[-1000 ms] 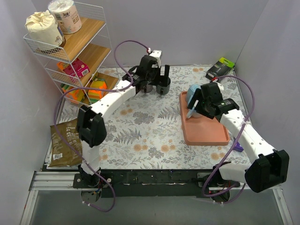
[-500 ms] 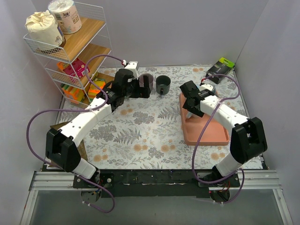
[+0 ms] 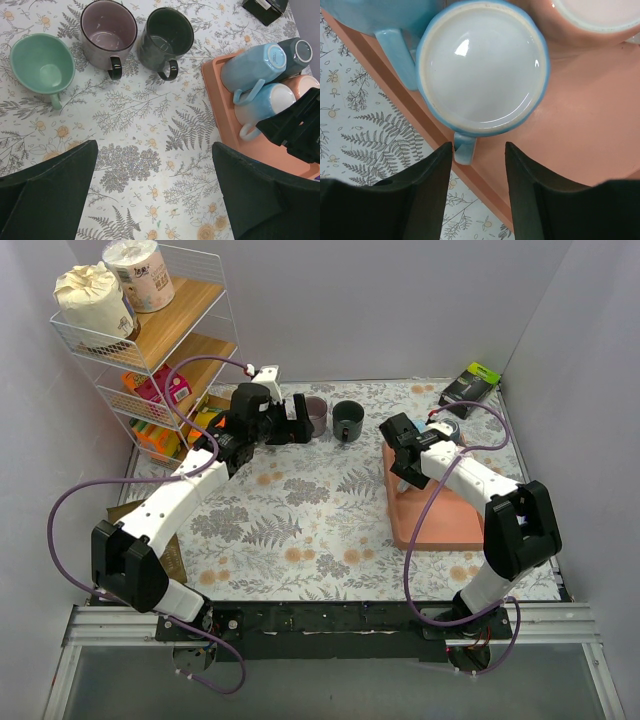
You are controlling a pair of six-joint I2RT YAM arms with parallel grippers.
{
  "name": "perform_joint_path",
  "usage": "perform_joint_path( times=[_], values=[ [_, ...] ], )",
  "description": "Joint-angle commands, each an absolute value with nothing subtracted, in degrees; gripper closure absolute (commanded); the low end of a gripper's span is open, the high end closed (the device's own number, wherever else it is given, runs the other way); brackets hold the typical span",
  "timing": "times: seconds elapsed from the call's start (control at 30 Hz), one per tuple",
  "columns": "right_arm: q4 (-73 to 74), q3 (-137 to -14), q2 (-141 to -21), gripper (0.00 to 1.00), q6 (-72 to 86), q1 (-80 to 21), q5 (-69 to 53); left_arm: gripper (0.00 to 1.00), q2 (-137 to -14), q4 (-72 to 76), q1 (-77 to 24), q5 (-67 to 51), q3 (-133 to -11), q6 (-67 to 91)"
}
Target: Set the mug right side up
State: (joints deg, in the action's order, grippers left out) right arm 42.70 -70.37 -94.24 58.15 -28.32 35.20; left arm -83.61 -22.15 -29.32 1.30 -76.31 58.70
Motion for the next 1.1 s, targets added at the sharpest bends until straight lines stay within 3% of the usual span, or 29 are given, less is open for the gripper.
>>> perform_joint_path(
  times=[0.0, 0.37, 0.6, 0.7, 0.73, 0.77, 1.07],
  values=[
    [42.01, -70.75, -94.92, 0.47, 60.29, -28.56, 37.09, 0.02, -81.48, -21.27, -28.57, -1.57, -76.73, 60.12],
    [40.70, -69.79, -96.77, 0.50, 60.64, -28.56, 36.30, 0.02, -81.65, -20.83, -27.16, -2.72, -75.67, 61.08],
    [39.82, -69.08, -96.50, 0.69, 60.56, -28.56, 36.30, 0.02, -81.74, -20.83, -27.07, -3.34, -75.32, 61.43],
    [39.38, -68.47, -96.07, 0.83, 60.12, -28.56, 36.12, 0.02, -81.74, -20.74, -26.89, -3.60, -75.24, 61.87],
    [39.29, -68.29, -95.98, 0.94, 59.68, -28.56, 36.12, 0.02, -81.83, -20.66, -26.89, -3.69, -75.23, 61.87],
    [39.03, -68.12, -95.45, 0.99, 59.50, -28.56, 35.95, 0.02, -81.83, -20.74, -26.81, -3.78, -75.32, 62.22],
    [38.32, -67.67, -88.79, 0.99, 55.55, -28.56, 32.44, 0.02, -81.74, -20.04, -26.72, -9.66, -75.32, 63.19]
  ],
)
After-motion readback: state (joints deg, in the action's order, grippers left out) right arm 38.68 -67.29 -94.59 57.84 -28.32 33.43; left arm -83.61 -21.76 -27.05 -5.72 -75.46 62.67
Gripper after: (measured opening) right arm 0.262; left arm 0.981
